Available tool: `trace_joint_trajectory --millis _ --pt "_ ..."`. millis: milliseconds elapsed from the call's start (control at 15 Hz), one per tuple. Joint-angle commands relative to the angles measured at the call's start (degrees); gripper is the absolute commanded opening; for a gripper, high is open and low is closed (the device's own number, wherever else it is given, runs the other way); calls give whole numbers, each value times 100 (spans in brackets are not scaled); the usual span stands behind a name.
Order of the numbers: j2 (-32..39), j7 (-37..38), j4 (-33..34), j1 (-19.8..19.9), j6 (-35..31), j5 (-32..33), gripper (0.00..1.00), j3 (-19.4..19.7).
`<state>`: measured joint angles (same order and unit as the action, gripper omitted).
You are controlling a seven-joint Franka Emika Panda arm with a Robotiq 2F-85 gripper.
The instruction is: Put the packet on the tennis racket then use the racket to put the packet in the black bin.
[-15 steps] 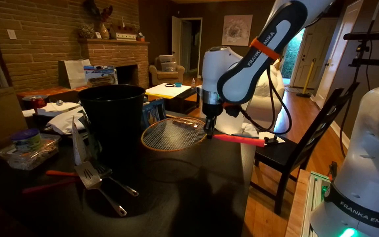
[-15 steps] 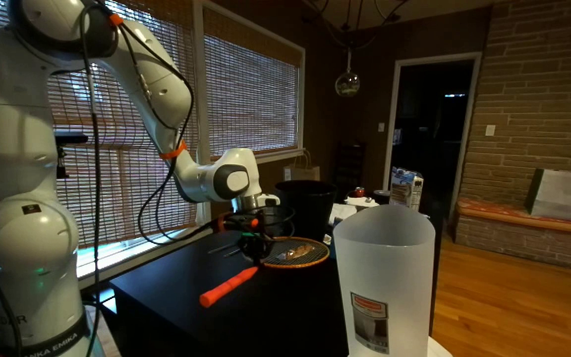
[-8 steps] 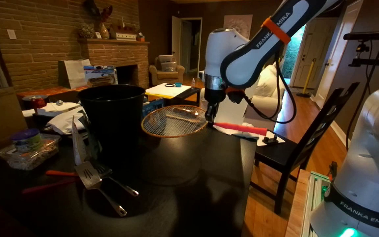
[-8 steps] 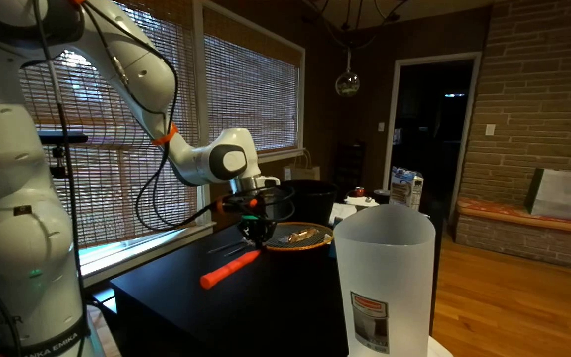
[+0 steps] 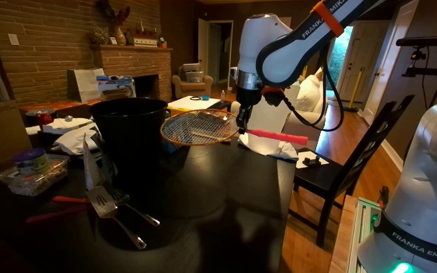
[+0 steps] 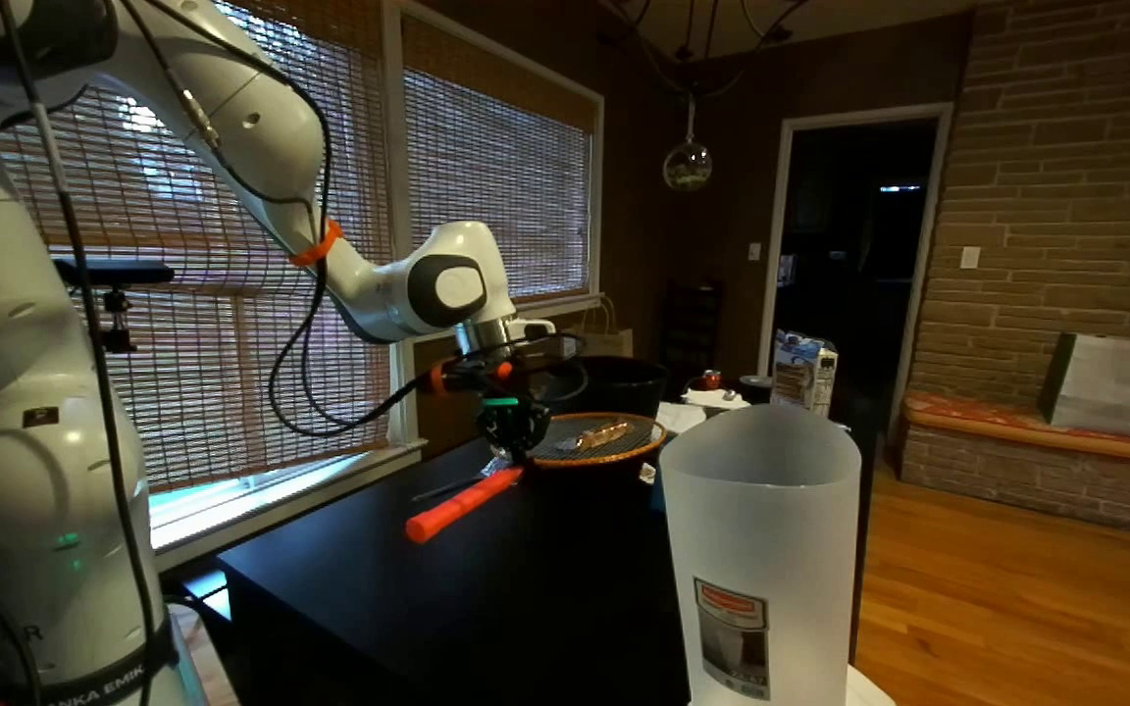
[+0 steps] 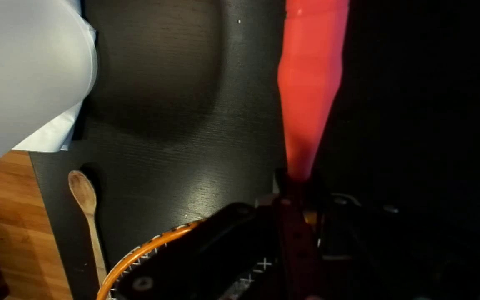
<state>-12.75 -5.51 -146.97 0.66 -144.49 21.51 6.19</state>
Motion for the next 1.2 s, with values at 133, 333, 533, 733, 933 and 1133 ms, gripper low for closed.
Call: trace_joint_trajectory --millis 133,333,533,733,933,1133 --pt "-36 -62 57 156 48 -36 3 -158" --pt "-156 -224 246 162 216 -145 3 -155" --pt "-169 -443 502 141 449 -348 3 -112" --pt "-126 -547 689 155 687 -347 3 -131" --pt "-117 -659 830 171 1120 -238 3 -152" --pt "-157 -715 943 196 1460 -125 3 -155"
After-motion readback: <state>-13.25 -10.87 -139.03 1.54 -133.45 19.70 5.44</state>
